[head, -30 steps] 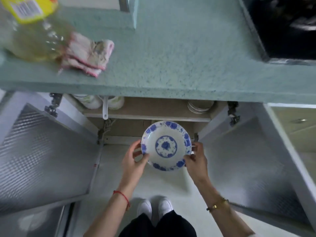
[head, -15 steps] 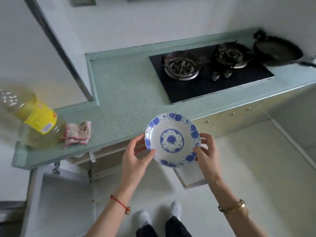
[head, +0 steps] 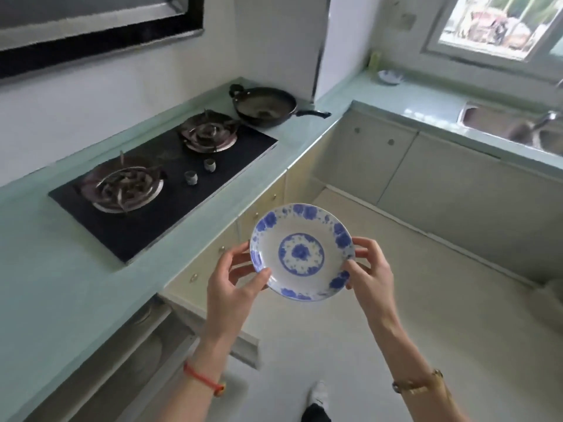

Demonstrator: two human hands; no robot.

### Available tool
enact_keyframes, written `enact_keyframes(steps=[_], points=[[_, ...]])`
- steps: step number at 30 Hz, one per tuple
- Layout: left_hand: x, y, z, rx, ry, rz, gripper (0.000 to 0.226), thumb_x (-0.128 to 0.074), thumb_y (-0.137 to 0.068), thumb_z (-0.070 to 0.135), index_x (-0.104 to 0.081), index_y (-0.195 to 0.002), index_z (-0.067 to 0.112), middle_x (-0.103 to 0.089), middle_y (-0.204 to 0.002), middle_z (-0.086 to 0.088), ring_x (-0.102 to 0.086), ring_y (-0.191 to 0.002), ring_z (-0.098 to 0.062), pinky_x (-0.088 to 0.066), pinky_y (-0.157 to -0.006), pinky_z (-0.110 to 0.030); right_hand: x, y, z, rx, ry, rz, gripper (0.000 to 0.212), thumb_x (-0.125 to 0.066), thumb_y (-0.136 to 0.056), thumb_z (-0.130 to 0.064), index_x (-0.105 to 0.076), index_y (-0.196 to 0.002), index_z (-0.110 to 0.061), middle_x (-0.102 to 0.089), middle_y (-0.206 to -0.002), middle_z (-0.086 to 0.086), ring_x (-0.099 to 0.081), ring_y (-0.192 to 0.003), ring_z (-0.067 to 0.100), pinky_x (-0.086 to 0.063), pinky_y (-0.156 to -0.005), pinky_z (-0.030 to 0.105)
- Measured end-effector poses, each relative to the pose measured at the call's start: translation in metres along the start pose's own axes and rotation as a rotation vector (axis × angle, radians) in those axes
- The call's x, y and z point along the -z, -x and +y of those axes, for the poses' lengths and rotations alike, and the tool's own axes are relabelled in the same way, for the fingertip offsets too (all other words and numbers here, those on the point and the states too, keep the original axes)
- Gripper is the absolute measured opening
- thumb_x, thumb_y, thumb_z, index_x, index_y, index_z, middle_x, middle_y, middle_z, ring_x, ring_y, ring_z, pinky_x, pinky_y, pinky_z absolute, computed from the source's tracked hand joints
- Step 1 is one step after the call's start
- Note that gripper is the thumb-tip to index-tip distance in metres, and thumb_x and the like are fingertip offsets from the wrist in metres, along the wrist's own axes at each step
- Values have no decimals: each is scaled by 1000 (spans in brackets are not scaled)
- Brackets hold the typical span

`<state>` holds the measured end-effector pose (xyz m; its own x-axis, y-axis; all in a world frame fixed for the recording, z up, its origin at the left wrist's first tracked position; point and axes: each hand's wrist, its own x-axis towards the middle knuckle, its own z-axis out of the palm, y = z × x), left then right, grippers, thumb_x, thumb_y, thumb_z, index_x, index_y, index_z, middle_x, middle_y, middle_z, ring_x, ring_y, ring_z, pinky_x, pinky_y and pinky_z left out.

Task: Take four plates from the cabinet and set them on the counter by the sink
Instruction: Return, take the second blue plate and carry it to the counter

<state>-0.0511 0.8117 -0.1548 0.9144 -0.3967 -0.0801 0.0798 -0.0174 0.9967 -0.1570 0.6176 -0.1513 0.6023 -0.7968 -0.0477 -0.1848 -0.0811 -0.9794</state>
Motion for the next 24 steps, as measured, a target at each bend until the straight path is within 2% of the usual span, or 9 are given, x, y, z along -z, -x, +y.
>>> enact_keyframes(steps=[4, 11, 15, 18, 21, 24], points=[[-92, -43, 7, -16, 48, -99, 44, -78, -78, 5, -66, -114, 28, -73, -109, -1, -71, -103, -21, -61, -69, -28, 73, -56, 0, -11, 13, 77, 36, -55, -80, 5, -62, -105, -21, -65, -90, -2, -55, -45, -1, -44, -43, 14], [-225, -111, 18, -20, 86, -225, 42, -76, -80, -1, -66, -115, 22, -74, -108, -2, -71, -100, -18, -60, -68, -26, 163, -151, -2, -2, 43, 210, 36, -56, -79, 1, -62, -106, -24, -66, -91, -4, -56, -47, -1, -45, -44, 14], [-283, -160, 19, -12, 89, -285, 43, -75, -80, -3, -66, -116, 19, -74, -104, 0, -71, -98, -14, -60, -67, -26, 189, -208, 2, -22, 33, 258, 34, -55, -80, 0, -62, -106, -21, -66, -92, -1, -58, -51, 0, -46, -45, 15], [-323, -204, 17, -20, 85, -317, 43, -76, -80, -1, -67, -116, 20, -74, -104, 2, -71, -98, -13, -60, -67, -24, 202, -256, 10, -56, 9, 290, 32, -56, -80, -3, -63, -103, -23, -68, -94, 2, -58, -58, 8, -46, -47, 15], [-361, -250, 16, -27, 78, -344, 42, -76, -80, -1, -66, -117, 17, -73, -109, -2, -69, -104, -18, -61, -67, -26, 211, -307, 14, -81, -3, 310, 32, -56, -75, -9, -64, -100, -26, -68, -92, 2, -58, -54, 2, -46, -48, 15], [-403, -310, 20, -40, 62, -372, 42, -76, -80, -2, -66, -116, 17, -73, -108, -4, -68, -106, -24, -60, -67, -25, 219, -373, 12, -112, -4, 350, 33, -56, -69, -18, -64, -97, -33, -69, -92, 0, -65, -62, 8, -53, -53, 26]])
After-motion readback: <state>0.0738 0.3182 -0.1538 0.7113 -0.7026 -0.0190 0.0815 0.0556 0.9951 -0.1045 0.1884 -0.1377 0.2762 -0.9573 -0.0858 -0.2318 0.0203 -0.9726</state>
